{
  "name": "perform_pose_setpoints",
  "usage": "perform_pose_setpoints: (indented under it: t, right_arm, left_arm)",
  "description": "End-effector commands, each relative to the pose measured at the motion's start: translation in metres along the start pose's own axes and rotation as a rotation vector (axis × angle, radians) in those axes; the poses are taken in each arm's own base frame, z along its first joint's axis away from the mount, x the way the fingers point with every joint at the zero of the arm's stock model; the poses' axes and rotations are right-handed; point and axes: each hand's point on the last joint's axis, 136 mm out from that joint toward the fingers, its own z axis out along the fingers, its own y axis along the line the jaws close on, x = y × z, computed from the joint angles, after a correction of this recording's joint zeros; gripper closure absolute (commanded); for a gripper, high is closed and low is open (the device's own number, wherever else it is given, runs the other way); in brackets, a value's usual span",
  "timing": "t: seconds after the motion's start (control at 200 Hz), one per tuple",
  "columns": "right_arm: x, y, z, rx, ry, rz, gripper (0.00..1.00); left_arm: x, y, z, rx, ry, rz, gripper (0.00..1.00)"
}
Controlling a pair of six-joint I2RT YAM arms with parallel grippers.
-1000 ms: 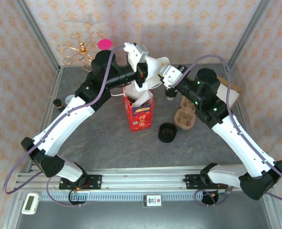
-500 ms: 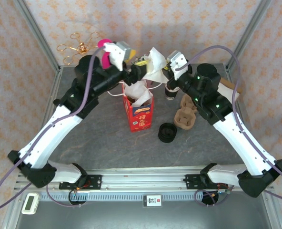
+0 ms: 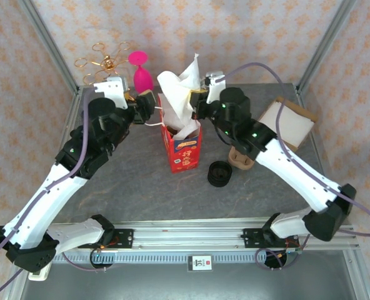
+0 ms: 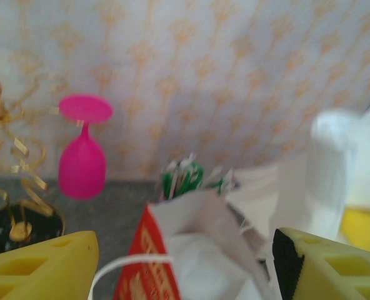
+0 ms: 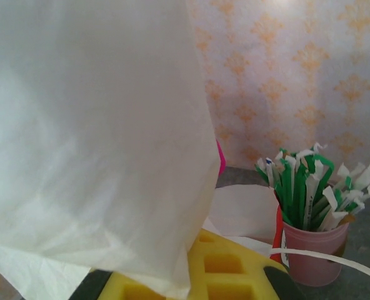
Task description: Pack the takeout coffee
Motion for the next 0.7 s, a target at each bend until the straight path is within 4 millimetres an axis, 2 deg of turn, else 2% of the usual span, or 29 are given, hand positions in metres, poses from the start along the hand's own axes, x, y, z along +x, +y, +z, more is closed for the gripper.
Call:
perform_pose_setpoints:
  t: [0.0, 0.095, 0.195, 0.35, 0.49, 0.586, 0.696]
  right_arm:
    - [-0.024, 0.006, 0.014, 0.033, -0.074, 0.108, 1.0]
    - [-0.009, 0.002, 0.033, 0.076, -0.03, 0.119, 1.0]
    - [0.01, 0.001, 0.044, 0.094, 0.027, 0.117, 1.0]
    - [0.039, -0.01, 0.046, 0.201, 0.083, 0.077, 1.0]
    - [0.053, -0.009, 0.046, 0.187, 0.133, 0.053, 1.0]
    - [0.057, -0.015, 0.042, 0.224, 0.165, 0.032, 0.9]
    - [0.069, -0.013, 0.04, 0.202, 0.218, 0.03, 0.82]
  left_arm:
    - [0.028, 0.017, 0.004, -0.058, 0.067, -0.087, 0.28]
    - [0.048, 0.015, 0.015, -0.026, 0.114, -0.127, 0.29]
    - [0.061, 0.018, 0.024, -0.017, 0.132, -0.168, 0.3]
    - [0.076, 0.026, 0.037, -0.009, 0.162, -0.219, 0.33]
    - [0.081, 0.028, 0.044, -0.01, 0.173, -0.224, 0.34]
    - [0.084, 0.03, 0.047, -0.02, 0.183, -0.221, 0.34]
    - [0.08, 0.033, 0.048, -0.023, 0.168, -0.229, 0.34]
